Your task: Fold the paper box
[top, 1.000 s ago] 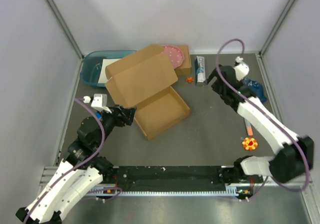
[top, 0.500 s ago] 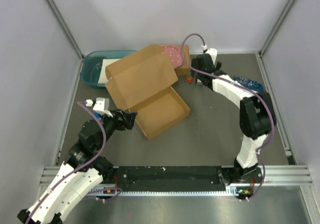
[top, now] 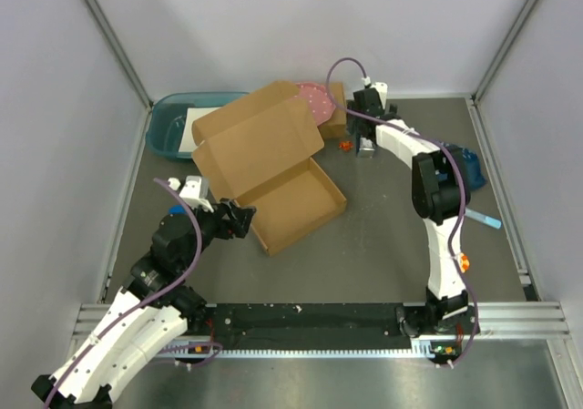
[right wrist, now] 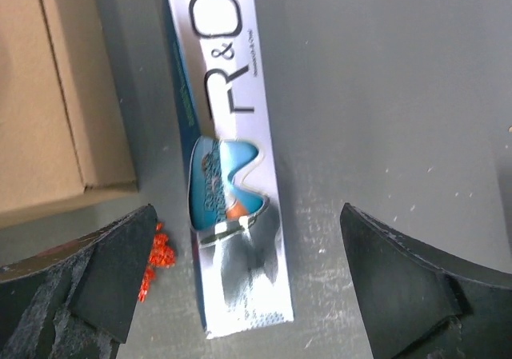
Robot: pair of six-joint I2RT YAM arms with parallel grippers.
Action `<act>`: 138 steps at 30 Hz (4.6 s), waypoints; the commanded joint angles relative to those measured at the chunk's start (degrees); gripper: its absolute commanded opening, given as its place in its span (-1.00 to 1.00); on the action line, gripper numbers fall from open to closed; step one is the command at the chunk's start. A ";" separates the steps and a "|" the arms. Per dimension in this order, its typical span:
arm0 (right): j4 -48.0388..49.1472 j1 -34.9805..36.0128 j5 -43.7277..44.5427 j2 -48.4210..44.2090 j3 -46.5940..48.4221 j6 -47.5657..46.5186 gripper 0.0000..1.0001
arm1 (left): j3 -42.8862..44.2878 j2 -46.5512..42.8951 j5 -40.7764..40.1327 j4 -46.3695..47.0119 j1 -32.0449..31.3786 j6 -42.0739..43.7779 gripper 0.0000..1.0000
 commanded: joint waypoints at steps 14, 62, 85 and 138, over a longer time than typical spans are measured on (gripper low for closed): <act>-5.88 -2.63 -8.83 2.46 2.50 5.81 0.35 | 0.07 0.50 -0.48 0.47 0.19 -0.43 0.64; -9.57 35.07 -11.55 -36.21 -29.58 49.31 -0.95 | 2.00 -7.67 -6.72 -9.11 0.19 -5.62 0.60; -17.83 36.92 -11.91 -25.66 -12.70 49.58 0.48 | 1.74 -8.03 -8.74 -10.44 0.19 -6.23 0.59; 14.77 18.02 -9.79 -37.61 -54.70 4.75 -0.40 | 2.53 -3.38 -12.79 -5.70 0.19 -6.41 0.66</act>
